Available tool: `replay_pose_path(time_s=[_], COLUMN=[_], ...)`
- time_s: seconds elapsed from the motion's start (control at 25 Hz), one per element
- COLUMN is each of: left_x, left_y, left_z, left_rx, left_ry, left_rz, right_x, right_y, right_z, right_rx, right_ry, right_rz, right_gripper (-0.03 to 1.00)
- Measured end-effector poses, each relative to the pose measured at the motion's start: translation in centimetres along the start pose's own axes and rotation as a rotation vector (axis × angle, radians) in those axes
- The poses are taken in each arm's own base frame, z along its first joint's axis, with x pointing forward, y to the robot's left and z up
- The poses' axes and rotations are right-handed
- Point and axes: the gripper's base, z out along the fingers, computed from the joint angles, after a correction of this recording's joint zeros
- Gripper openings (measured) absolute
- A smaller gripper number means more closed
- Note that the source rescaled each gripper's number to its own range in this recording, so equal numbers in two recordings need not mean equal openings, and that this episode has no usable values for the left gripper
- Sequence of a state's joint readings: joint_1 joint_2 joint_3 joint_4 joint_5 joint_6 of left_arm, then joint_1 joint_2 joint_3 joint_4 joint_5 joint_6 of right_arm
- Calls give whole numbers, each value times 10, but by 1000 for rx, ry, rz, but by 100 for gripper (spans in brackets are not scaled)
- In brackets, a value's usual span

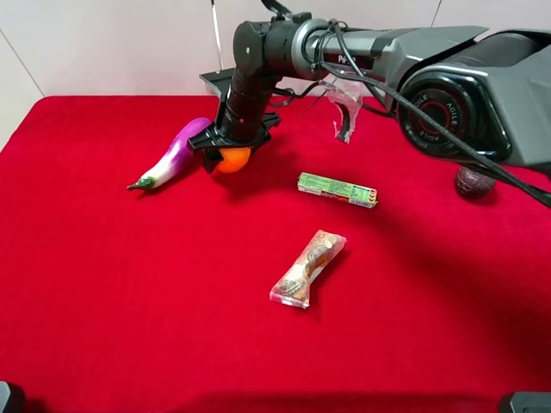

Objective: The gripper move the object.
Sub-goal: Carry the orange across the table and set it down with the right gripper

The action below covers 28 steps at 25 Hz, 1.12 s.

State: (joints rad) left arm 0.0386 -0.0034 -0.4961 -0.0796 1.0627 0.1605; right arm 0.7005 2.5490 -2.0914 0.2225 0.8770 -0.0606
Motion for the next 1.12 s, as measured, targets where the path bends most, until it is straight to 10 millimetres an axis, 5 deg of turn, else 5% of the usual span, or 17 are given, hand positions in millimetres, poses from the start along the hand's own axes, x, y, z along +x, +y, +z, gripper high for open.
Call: replay_pose_path(time_s=[0.4, 0.48, 0.6, 0.68, 0.8, 1.12], left_x=[0, 0, 0, 0, 0, 0], left_y=[0, 0, 0, 0, 0, 0], left_z=[0, 0, 0, 0, 0, 0], left_rx=[0, 0, 0, 0, 0, 0], left_ry=[0, 0, 0, 0, 0, 0], left_rz=[0, 0, 0, 0, 0, 0], right_x=[0, 1, 1, 1, 0, -11], right_y=[0, 0, 0, 0, 0, 4], right_z=[0, 0, 0, 0, 0, -13], right_rx=[4, 4, 4, 2, -4, -15], right_ry=[3, 5, 5, 5, 2, -30], right_rz=[-3, -3, -3, -1, 3, -21], right_gripper=[0, 18, 76, 91, 100, 100])
